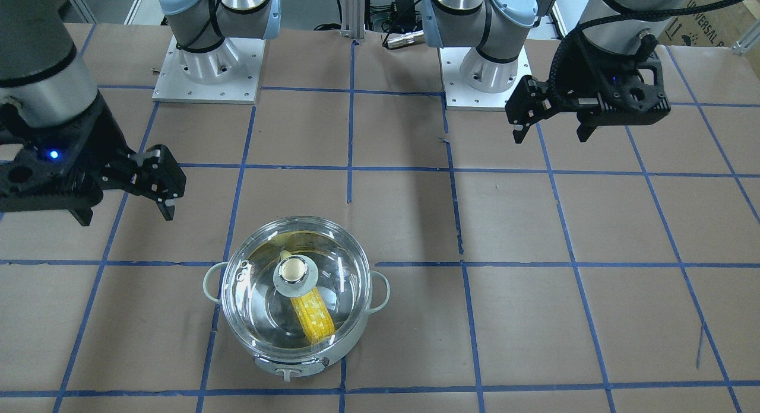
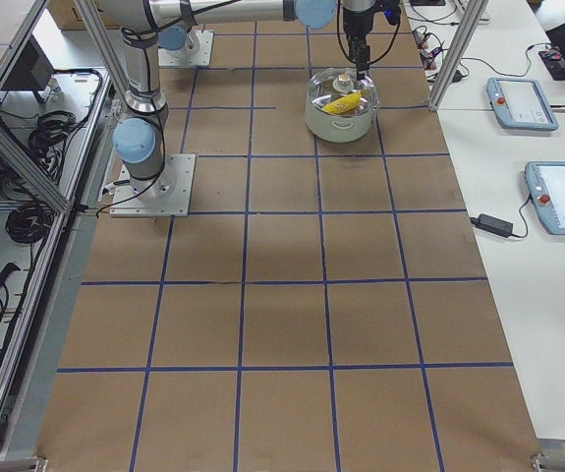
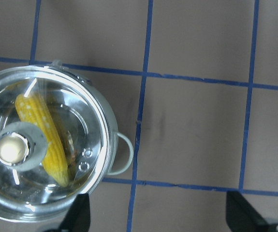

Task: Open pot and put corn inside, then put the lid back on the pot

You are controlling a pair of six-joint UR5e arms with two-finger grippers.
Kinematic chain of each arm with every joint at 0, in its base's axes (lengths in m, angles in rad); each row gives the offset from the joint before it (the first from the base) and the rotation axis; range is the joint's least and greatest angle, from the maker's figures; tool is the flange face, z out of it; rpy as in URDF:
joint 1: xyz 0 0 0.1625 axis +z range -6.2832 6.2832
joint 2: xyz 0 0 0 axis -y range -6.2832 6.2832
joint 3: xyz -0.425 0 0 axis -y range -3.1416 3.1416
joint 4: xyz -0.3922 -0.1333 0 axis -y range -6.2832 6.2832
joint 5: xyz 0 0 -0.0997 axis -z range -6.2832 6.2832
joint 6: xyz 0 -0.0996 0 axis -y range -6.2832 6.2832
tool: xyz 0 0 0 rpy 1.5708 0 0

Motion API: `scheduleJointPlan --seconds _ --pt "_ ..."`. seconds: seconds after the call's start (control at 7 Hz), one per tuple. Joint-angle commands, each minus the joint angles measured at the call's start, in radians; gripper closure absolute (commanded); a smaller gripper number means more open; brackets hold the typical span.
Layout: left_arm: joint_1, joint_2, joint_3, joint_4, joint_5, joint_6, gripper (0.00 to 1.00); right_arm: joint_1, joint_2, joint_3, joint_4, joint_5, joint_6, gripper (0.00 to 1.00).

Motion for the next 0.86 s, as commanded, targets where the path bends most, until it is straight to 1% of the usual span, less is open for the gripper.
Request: scheduleJointPlan --seconds 0.0,0.14,0.29,0.57,0.71 --pt "0.005 0.001 -0.009 -0.004 0.007 0.007 0.0 -0.003 -0.036 0.002 0.081 -0.001 -0.005 0.01" --pt "0.0 -0.014 0.003 -0.014 0.007 0.006 0.0 -0.003 -0.054 -0.005 0.157 -0.001 -0.007 0.01" --pt "0.0 -0.024 0.01 -0.019 0.001 0.004 0.0 -0.004 -0.062 -0.031 0.193 -0.009 -0.005 0.01" --pt "-0.001 -0.023 0.01 -0.021 0.001 0.002 0.0 0.003 -0.086 -0.012 0.181 -0.008 -0.007 0.02" --pt "-0.003 -0.022 0.008 -0.021 0.001 0.002 0.0 0.005 -0.079 0.002 0.111 0.0 -0.014 0.03"
